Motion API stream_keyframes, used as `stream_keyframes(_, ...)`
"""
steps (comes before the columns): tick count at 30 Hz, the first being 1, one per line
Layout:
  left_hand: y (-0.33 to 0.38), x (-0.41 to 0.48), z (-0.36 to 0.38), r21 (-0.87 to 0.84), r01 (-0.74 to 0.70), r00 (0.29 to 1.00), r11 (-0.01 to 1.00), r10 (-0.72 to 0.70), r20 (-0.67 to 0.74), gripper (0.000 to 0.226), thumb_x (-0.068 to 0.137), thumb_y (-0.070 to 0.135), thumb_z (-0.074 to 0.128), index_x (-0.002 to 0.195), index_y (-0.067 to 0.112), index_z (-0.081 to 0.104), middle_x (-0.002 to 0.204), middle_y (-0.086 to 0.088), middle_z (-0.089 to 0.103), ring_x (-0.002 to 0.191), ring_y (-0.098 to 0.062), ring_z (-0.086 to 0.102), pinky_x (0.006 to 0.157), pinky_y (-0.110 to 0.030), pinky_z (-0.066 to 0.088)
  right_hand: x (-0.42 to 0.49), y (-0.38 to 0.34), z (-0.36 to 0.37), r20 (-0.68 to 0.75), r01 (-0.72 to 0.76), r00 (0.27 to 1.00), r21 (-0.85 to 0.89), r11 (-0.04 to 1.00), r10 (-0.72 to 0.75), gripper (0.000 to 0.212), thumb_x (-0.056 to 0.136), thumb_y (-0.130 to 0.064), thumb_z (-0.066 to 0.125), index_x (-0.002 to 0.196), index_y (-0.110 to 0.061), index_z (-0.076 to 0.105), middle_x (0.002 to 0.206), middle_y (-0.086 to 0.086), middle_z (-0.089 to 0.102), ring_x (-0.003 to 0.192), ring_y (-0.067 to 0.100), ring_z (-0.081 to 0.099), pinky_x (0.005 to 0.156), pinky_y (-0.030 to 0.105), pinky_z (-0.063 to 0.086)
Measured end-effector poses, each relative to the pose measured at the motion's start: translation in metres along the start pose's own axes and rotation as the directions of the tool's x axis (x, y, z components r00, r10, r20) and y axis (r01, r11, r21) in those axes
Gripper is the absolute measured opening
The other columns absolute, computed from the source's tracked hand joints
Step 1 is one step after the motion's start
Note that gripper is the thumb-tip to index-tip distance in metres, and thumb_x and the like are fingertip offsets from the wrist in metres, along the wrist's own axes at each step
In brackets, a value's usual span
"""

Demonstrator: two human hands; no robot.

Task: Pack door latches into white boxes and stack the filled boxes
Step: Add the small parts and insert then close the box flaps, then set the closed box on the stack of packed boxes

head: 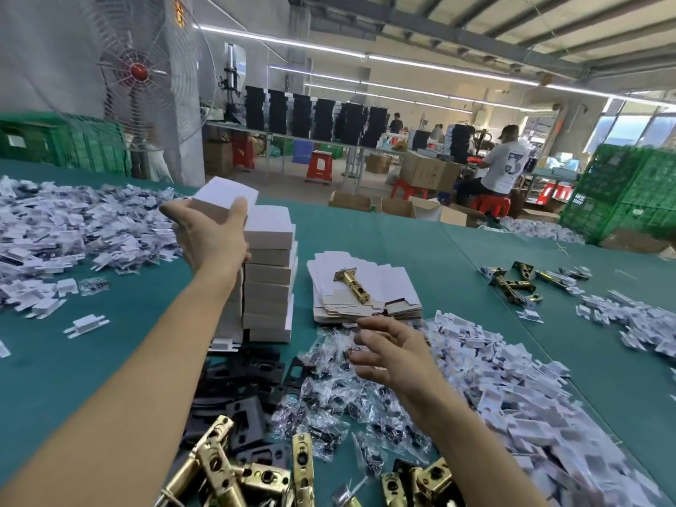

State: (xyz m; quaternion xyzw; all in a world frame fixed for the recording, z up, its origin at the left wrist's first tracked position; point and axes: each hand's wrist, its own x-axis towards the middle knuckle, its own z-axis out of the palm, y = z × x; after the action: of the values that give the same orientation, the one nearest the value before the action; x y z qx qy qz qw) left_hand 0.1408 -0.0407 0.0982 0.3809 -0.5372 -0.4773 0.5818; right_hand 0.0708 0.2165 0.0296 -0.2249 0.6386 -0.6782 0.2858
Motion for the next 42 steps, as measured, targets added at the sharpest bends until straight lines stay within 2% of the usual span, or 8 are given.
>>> stream_keyframes(4, -0.007, 0.004, -0.001, 0.179, -0.018, 0.998, 0.984, 0.027, -0.049, 0.065, 0.081, 0.057, 0.071, 0.115, 0.021, 0.029, 0.131, -0.01, 0.039, 0.099, -0.022, 0.043, 0.08, -0.036, 0.04, 0.001, 0.004, -0.002, 0.002, -0.009, 1.0, -0.017, 1.0, 0.009, 0.017, 0.095, -0.011, 0.063, 0.112, -0.011, 0.066, 0.104, 0.021, 0.069, 0.075, 0.02, 0.067, 0.073, 0.033, 0.058)
stream_keyframes(11, -0.007, 0.01, -0.001, 0.277, -0.001, 1.0, 0.961, 0.008, -0.023, 0.078, 0.08, 0.062, 0.07, 0.125, 0.01, 0.033, 0.147, -0.016, 0.026, 0.129, -0.031, 0.042, 0.082, -0.04, 0.033, 0.006, 0.011, 0.001, 0.011, -0.039, 0.999, -0.032, 0.999, 0.039, 0.017, 0.095, -0.008, 0.062, 0.111, -0.01, 0.066, 0.097, 0.014, 0.069, 0.07, 0.018, 0.067, 0.067, 0.028, 0.057)
stream_keyframes(20, -0.008, -0.001, -0.004, 0.294, -0.155, 0.982, 0.943, 0.179, -0.055, 0.079, 0.083, 0.052, 0.072, 0.138, 0.01, 0.034, 0.139, -0.015, 0.031, 0.109, -0.022, 0.046, 0.074, -0.037, 0.039, 0.025, 0.015, 0.002, -0.003, -0.086, 0.996, -0.104, 0.991, 0.086, 0.015, 0.096, -0.007, 0.061, 0.109, -0.009, 0.066, 0.095, 0.015, 0.068, 0.07, 0.019, 0.066, 0.064, 0.028, 0.056)
stream_keyframes(27, -0.028, -0.044, -0.002, 0.096, -0.538, 0.816, 0.837, 0.546, -0.189, 0.032, 0.09, 0.014, 0.064, 0.108, -0.009, 0.05, 0.103, -0.021, 0.045, 0.091, -0.018, 0.036, 0.082, -0.006, 0.029, 0.068, 0.022, -0.002, -0.133, -0.045, 0.991, -0.367, 0.929, -0.004, 0.012, 0.096, -0.008, 0.059, 0.096, -0.016, 0.068, 0.09, 0.006, 0.068, 0.06, 0.007, 0.058, 0.049, 0.016, 0.044)
stream_keyframes(30, -0.047, -0.067, 0.004, -0.004, -0.7, 0.714, 0.714, 0.699, -0.044, 0.014, 0.093, 0.013, 0.057, 0.092, 0.0, 0.054, 0.083, -0.004, 0.047, 0.073, -0.011, 0.041, 0.066, -0.02, 0.037, 0.102, 0.026, -0.005, -0.187, 0.026, 0.968, -0.592, 0.805, -0.169, 0.018, 0.098, -0.01, 0.055, 0.11, -0.016, 0.067, 0.1, 0.003, 0.068, 0.066, 0.009, 0.058, 0.054, 0.018, 0.048)
stream_keyframes(32, -0.06, -0.084, 0.008, -0.045, -0.768, 0.624, 0.638, 0.763, 0.17, 0.011, 0.092, 0.014, 0.059, 0.084, 0.006, 0.058, 0.071, 0.005, 0.051, 0.061, -0.006, 0.043, 0.057, -0.017, 0.038, 0.13, 0.03, -0.008, -0.134, 0.04, 0.96, -0.804, 0.593, -0.246, 0.032, 0.1, -0.017, 0.051, 0.13, -0.024, 0.059, 0.124, 0.005, 0.06, 0.092, 0.017, 0.064, 0.082, 0.034, 0.054)
stream_keyframes(35, -0.078, -0.1, 0.013, 0.004, -0.795, 0.535, 0.607, 0.698, 0.476, 0.006, 0.087, 0.016, 0.066, 0.083, 0.015, 0.062, 0.062, 0.01, 0.057, 0.051, -0.012, 0.053, 0.05, -0.025, 0.047, 0.165, 0.032, -0.009, -0.042, -0.007, 0.98, -0.984, 0.181, -0.195, 0.044, 0.102, -0.033, 0.041, 0.145, -0.044, 0.041, 0.154, 0.005, 0.036, 0.138, 0.03, 0.034, 0.112, 0.049, 0.027)
stream_keyframes(42, -0.087, -0.081, 0.065, 0.491, -0.641, 0.593, 0.591, -0.025, 0.805, 0.028, 0.1, 0.019, 0.049, 0.125, 0.024, 0.062, 0.135, 0.001, 0.054, 0.115, -0.032, 0.059, 0.094, -0.043, 0.048, 0.187, 0.038, -0.014, -0.01, 0.003, 0.957, -0.999, 0.045, -0.288, 0.033, 0.102, -0.026, 0.046, 0.126, -0.038, 0.065, 0.125, 0.003, 0.066, 0.113, 0.031, 0.053, 0.092, 0.04, 0.039)
